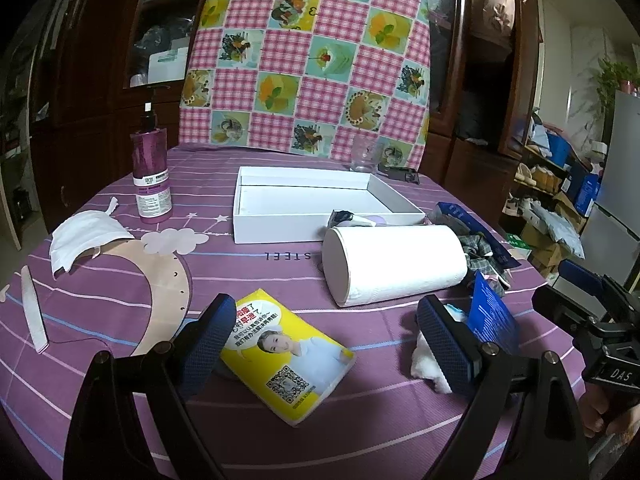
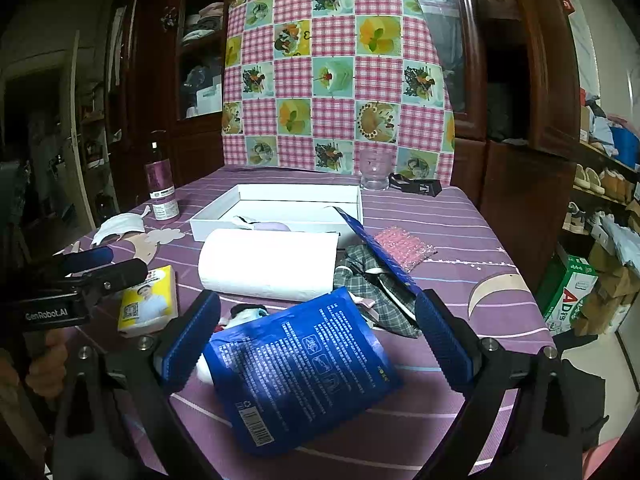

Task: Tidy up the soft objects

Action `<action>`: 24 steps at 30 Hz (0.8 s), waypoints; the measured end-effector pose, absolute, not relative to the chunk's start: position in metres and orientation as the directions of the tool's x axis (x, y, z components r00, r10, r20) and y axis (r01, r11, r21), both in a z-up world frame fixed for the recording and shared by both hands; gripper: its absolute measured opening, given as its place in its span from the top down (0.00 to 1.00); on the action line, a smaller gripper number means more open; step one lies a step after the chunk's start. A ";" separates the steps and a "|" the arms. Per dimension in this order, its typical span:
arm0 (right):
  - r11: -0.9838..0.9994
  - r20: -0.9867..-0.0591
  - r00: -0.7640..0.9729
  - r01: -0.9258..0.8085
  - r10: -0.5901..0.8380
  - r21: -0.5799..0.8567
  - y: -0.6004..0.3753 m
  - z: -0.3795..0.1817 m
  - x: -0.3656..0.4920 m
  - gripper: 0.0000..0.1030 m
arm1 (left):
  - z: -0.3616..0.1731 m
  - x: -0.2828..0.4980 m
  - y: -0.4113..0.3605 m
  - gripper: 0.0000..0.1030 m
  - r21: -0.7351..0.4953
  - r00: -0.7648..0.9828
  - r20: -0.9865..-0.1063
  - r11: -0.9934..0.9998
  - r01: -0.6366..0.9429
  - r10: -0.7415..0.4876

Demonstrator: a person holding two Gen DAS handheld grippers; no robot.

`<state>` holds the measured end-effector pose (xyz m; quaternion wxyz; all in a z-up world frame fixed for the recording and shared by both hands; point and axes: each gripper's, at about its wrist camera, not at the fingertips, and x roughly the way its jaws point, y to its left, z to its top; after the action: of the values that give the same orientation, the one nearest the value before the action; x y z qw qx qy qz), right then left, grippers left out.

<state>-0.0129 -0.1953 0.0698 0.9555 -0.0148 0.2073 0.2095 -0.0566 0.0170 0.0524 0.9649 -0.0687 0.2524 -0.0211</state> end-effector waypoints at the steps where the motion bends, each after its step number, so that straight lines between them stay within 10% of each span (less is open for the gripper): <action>1: 0.911 -0.402 0.826 -0.408 0.395 0.058 -0.195 0.070 -0.013 0.06 | 0.052 -0.057 0.016 0.10 -0.142 0.872 -0.484 0.990 0.008 -0.076; 24: 0.913 -0.520 0.759 -0.390 0.392 0.118 -0.202 0.094 0.006 0.06 | 0.066 -0.051 0.005 0.21 -0.002 0.830 -0.554 0.997 -0.078 0.064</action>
<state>0.0060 -0.2020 0.0939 0.9378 0.0013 0.2777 0.2084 -0.0509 0.0050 0.0664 0.9565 -0.0123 0.2891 0.0371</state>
